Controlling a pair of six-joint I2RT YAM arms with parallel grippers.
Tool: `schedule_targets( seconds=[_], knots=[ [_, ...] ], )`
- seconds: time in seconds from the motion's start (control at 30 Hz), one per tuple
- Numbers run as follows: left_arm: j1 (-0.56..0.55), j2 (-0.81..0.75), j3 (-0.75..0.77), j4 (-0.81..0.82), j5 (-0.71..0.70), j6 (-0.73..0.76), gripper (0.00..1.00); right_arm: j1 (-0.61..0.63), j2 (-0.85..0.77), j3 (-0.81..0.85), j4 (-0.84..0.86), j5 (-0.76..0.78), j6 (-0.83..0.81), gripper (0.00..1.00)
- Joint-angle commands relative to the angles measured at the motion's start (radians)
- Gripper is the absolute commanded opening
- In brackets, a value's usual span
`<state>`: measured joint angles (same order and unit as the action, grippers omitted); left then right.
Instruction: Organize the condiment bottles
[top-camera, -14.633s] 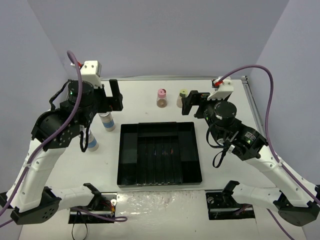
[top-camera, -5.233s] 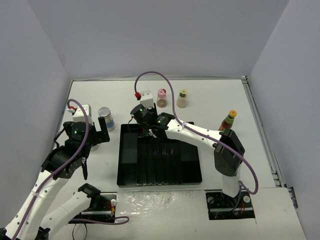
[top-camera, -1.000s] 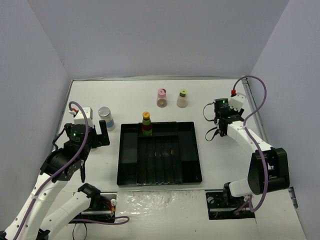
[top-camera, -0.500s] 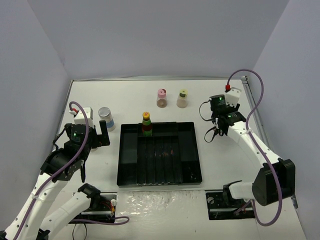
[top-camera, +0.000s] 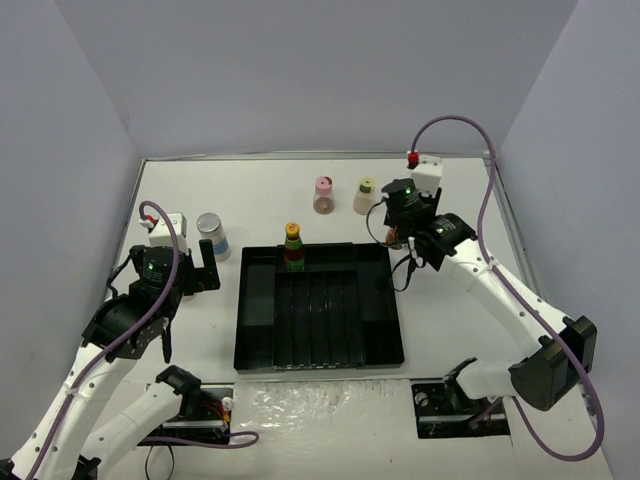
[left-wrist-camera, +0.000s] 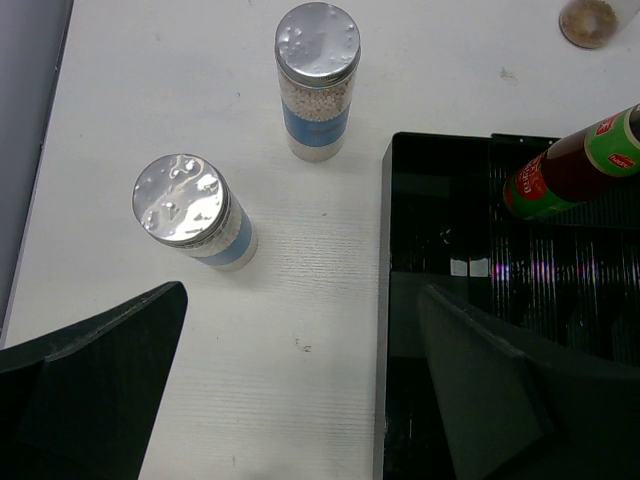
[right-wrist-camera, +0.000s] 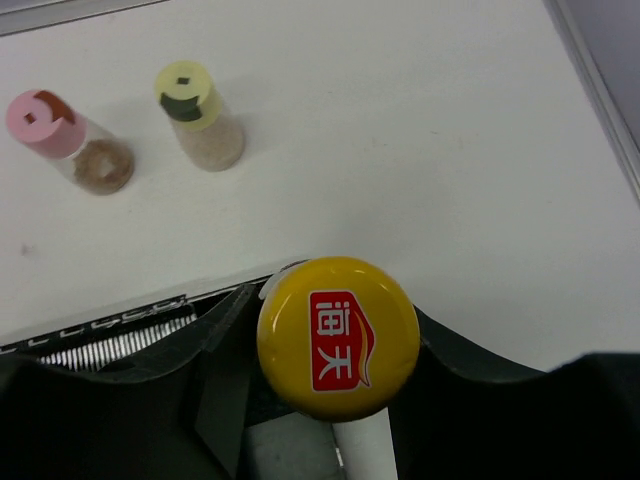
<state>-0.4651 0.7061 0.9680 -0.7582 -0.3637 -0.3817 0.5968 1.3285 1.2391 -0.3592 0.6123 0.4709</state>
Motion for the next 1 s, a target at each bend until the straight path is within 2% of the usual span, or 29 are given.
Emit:
schedule_targets(
  seconds=[0.0,0.27,0.63,0.97],
  knots=[
    [0.005,0.008,0.016,0.044,-0.013,-0.002,0.97,0.100,0.062,0.119,0.103,0.070,0.014,0.00],
    [0.006,0.000,0.015,0.042,-0.021,-0.001,0.97,0.183,0.188,0.194,0.148,0.082,0.004,0.00],
    [0.008,0.003,0.015,0.045,-0.020,0.005,0.97,0.241,0.319,0.187,0.255,0.080,0.011,0.00],
    [0.009,0.008,0.017,0.046,-0.021,0.012,0.97,0.265,0.400,0.179,0.281,0.073,0.038,0.00]
  ],
)
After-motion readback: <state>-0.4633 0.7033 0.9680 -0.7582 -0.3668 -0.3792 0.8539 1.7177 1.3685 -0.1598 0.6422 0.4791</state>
